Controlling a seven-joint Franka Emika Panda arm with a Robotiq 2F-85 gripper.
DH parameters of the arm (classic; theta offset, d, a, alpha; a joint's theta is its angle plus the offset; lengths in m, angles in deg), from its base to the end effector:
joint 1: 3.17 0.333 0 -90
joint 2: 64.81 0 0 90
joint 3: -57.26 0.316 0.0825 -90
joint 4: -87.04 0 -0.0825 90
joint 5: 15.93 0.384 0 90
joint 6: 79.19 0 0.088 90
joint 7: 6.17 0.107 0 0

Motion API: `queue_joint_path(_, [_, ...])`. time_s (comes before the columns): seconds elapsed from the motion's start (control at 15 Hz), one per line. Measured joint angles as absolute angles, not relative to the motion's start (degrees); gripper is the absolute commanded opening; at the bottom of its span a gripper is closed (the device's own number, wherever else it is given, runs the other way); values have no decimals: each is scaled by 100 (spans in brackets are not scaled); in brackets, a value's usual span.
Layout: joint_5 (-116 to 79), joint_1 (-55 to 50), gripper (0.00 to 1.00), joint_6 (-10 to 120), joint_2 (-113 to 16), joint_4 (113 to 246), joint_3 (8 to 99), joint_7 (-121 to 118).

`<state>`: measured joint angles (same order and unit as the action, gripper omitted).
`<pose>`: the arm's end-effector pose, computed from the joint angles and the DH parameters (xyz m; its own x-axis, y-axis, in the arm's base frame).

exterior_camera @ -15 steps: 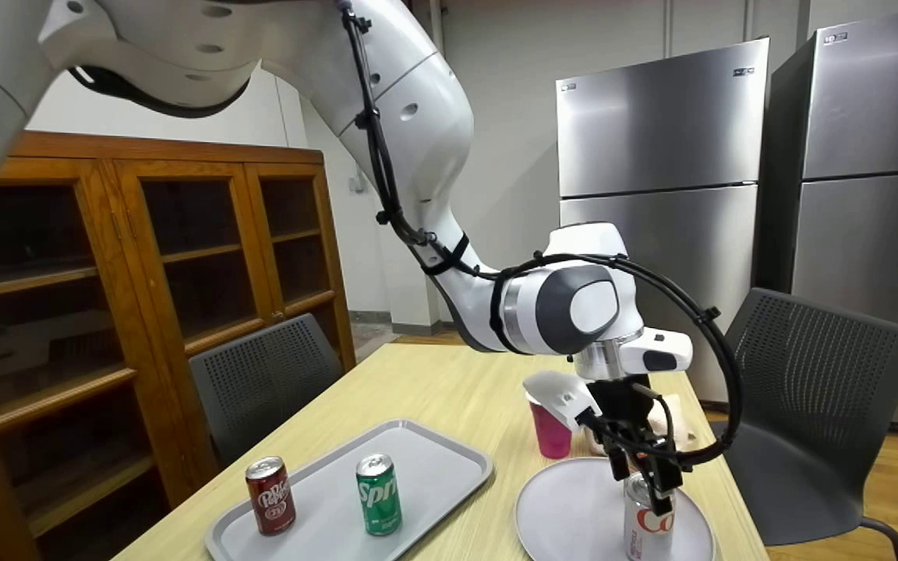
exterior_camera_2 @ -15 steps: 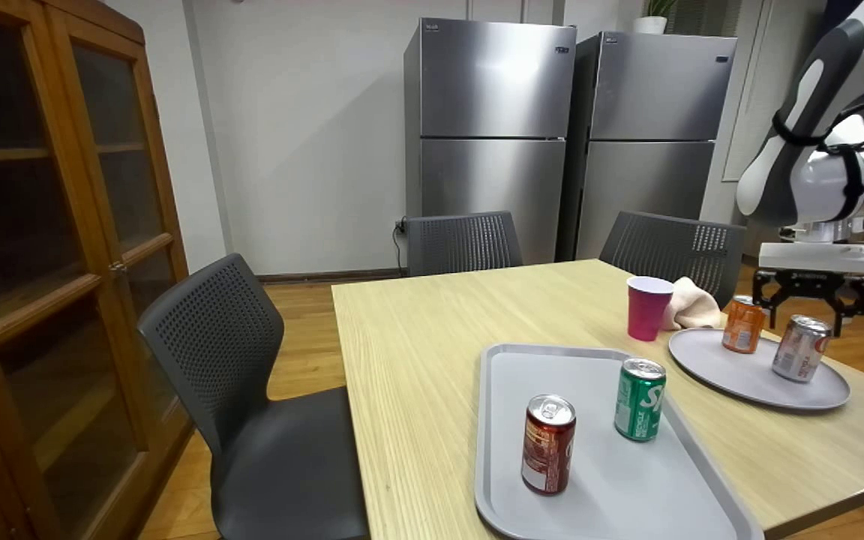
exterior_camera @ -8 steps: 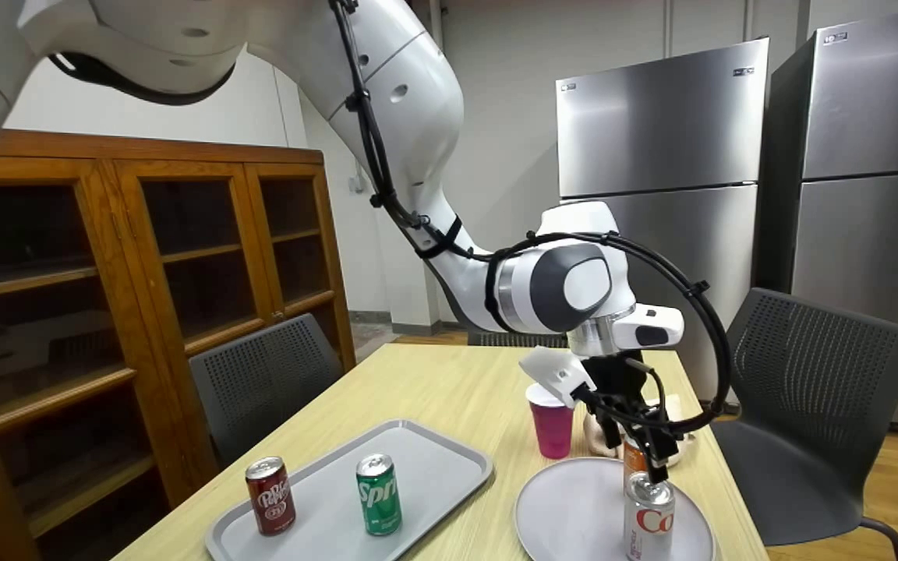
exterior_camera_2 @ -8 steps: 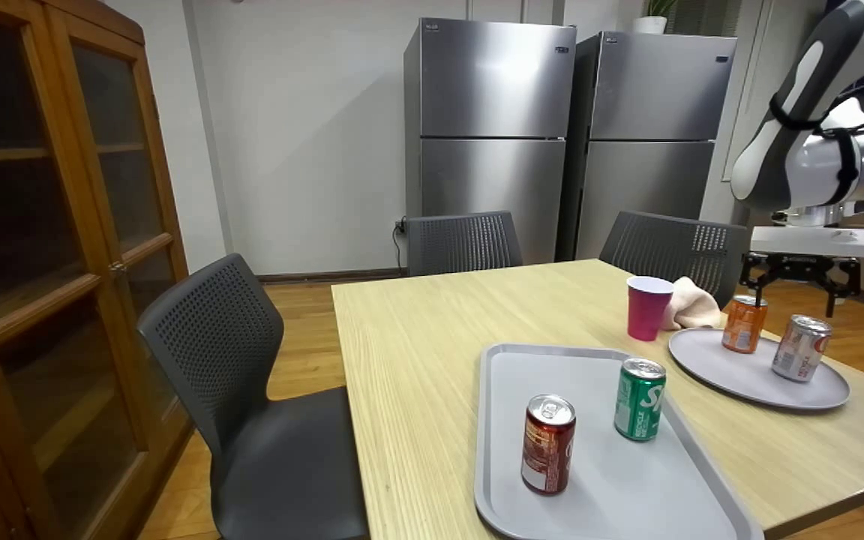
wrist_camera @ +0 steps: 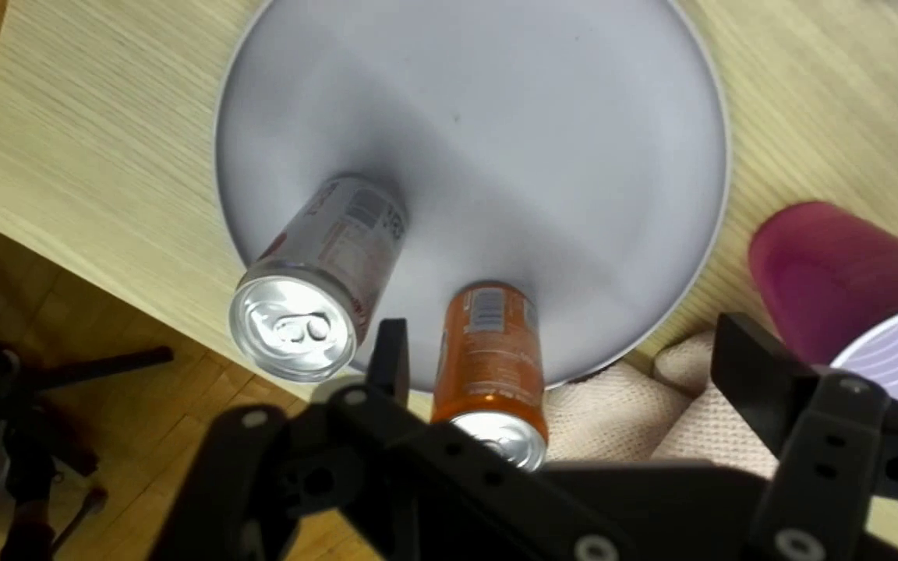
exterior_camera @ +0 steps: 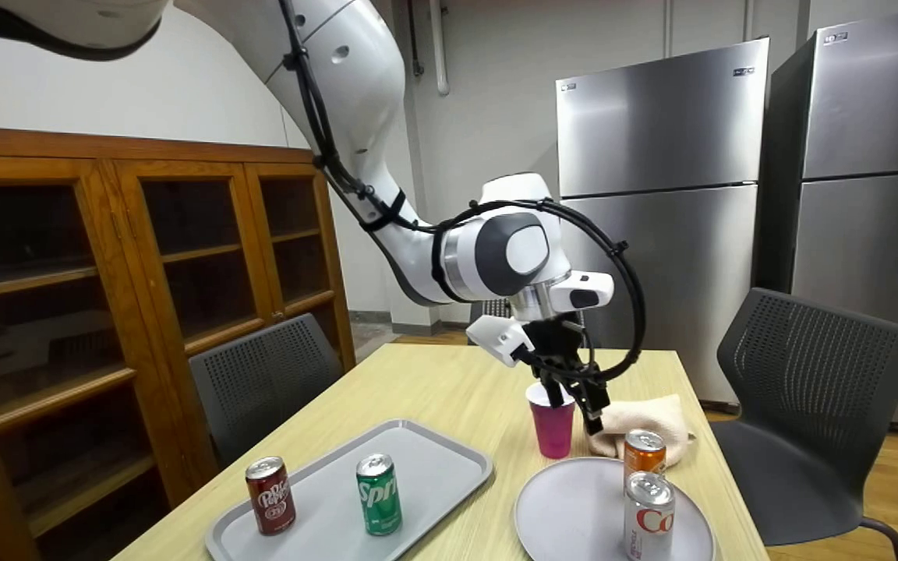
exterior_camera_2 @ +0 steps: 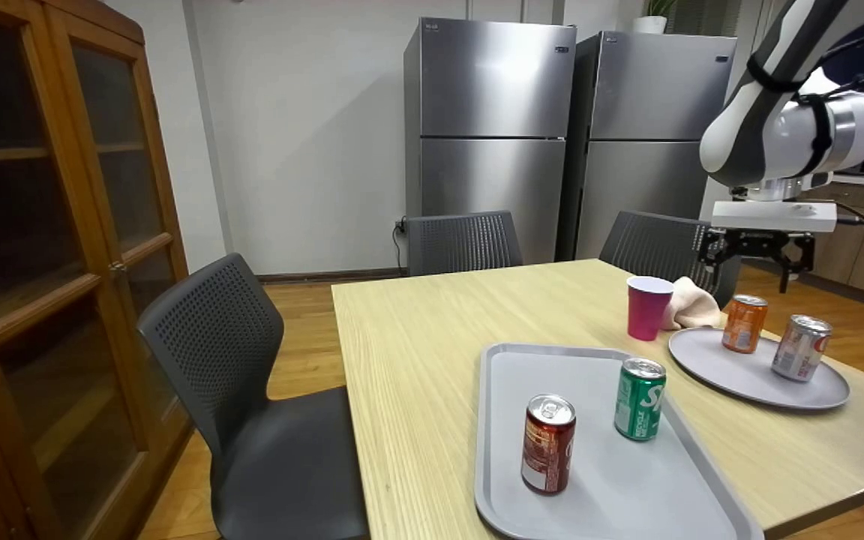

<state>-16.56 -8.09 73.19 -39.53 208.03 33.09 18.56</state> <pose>0.5215 -0.2850 0.2348 0.6318 -0.7489 0.1999 -0.7739 -0.6242 0.1074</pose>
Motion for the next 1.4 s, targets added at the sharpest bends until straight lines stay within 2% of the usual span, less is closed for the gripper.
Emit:
queue_joint_path(0.6, [-2469,81,100,7396,-5003,21941,3420,2632])
queue_joint_path(1.4, [-2815,144,100,7470,-5803,23008,4340,2922])
